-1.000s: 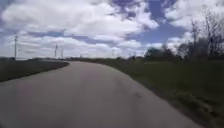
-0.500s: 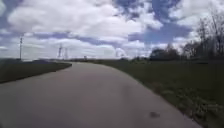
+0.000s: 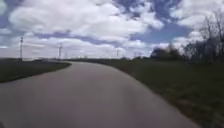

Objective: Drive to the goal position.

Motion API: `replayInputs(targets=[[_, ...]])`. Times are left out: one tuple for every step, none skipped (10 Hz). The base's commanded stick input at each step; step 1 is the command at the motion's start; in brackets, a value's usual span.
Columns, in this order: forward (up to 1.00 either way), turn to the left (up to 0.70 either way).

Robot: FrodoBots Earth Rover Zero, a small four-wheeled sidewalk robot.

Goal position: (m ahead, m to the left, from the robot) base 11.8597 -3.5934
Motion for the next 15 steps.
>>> replayInputs(targets=[[1.00, 0.00], [1.00, 0.00], [1.00, 0.00], [1.00, 0.00], [1.00, 0.00], [1.00, 0.00], [1.00, 0.00], [1.00, 0.00], [1.00, 0.00], [1.00, 0.13], [1.00, 0.23], [1.00, 0.05], [1.00, 0.00], [1.00, 0.00], [1.00, 0.00]])
